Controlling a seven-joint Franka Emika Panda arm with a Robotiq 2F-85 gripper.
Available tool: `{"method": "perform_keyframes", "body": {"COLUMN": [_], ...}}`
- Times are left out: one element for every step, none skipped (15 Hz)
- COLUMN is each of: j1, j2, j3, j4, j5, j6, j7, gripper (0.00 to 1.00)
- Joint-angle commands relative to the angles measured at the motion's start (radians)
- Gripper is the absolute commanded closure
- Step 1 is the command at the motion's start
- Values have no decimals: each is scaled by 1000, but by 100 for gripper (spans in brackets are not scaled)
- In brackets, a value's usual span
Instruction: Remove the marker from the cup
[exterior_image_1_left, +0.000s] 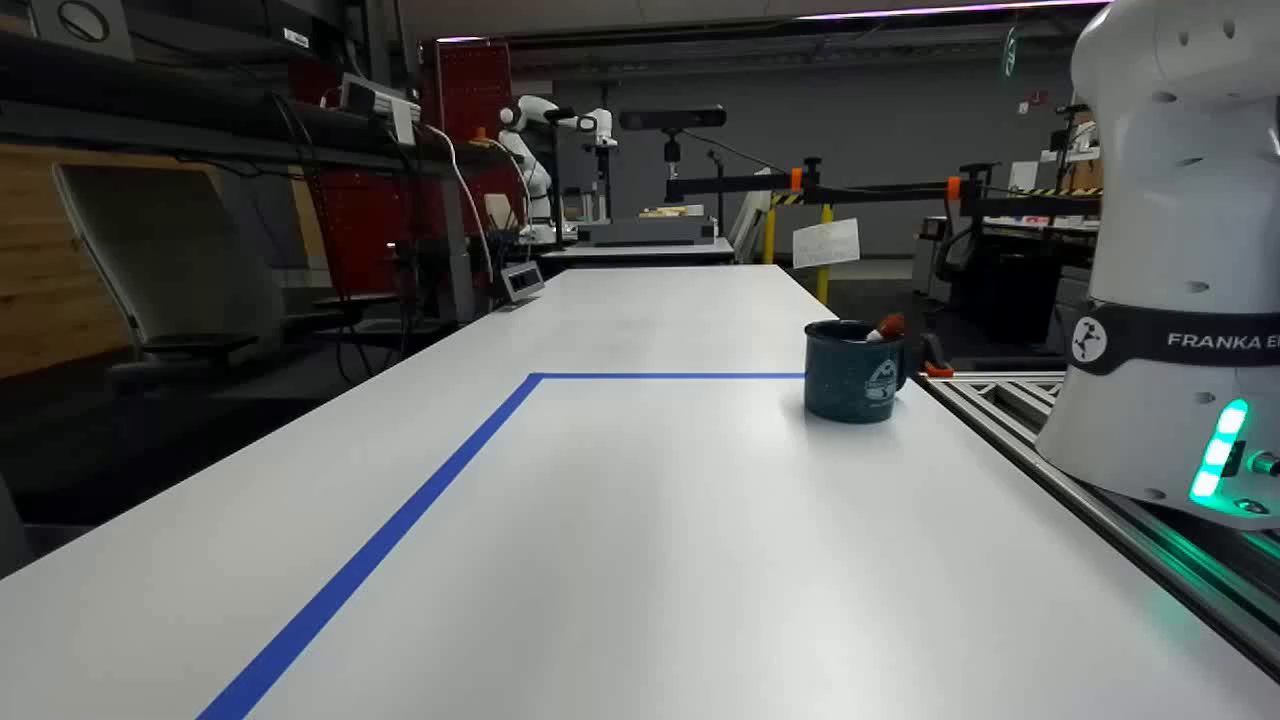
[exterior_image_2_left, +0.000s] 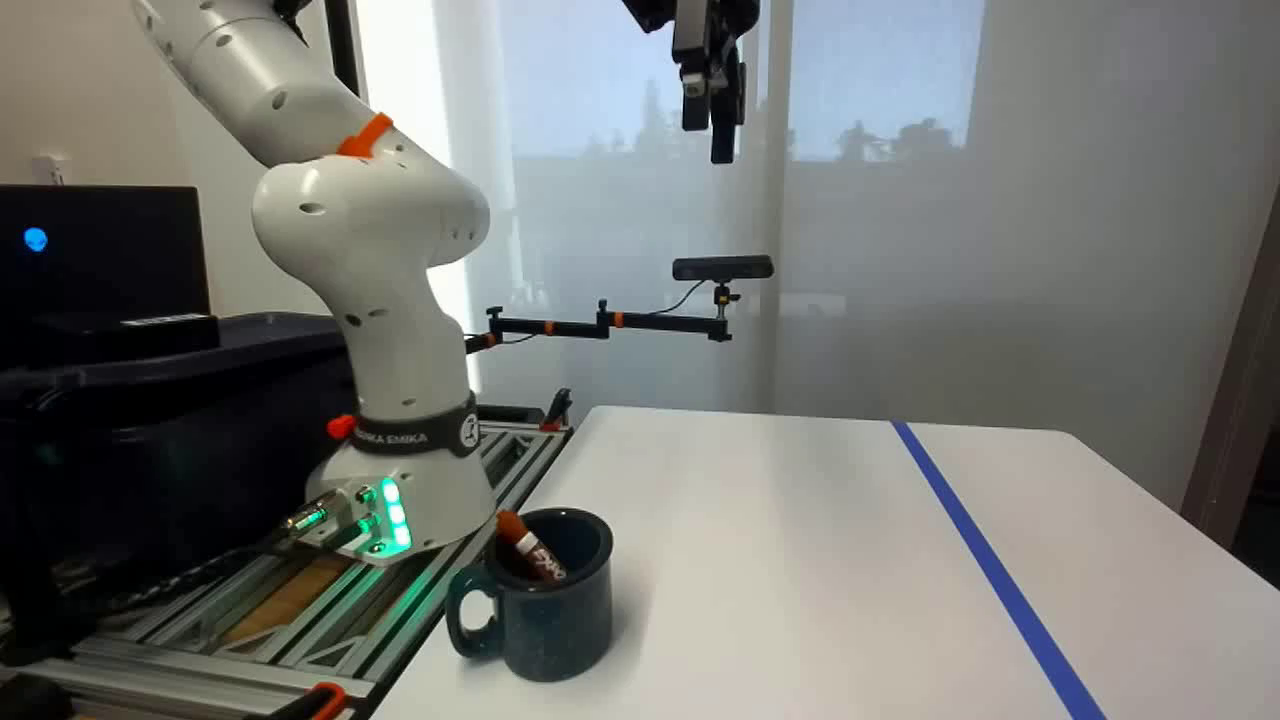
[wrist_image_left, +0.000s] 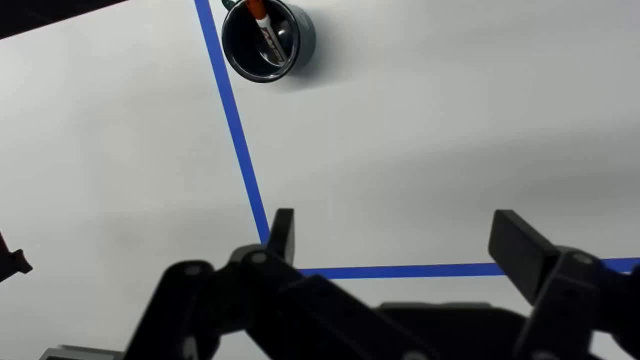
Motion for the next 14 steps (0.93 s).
{"method": "perform_keyframes", "body": {"j1": [20,20,20,20,20,20,19,19,18,18,16,18,13,9], "j2": [4,4,4,4,4,3,18,34,49,62,73,82,87,94], "j3": [-13,-13,-13,-13,-13,-13,-23,-40,-59,-79,-99,-128,-147,-174], "j4": [3,4,4,4,4,4,5,1,-6,-12,-23,-37,-52,-69], "j5": [-10,-10,-10,-10,-10,-10,-3,1,10,20,22,33,31,31], "j6": [-3,-3,-3,-3,-3,-3,-6,0,6,4,2,0,2,-6], "j7": [11,11,11,11,11,11,1,-16,-27,-40,-56,-85,-99,-126], "gripper": [0,0,0,0,0,0,0,0,0,0,0,0,0,0]}}
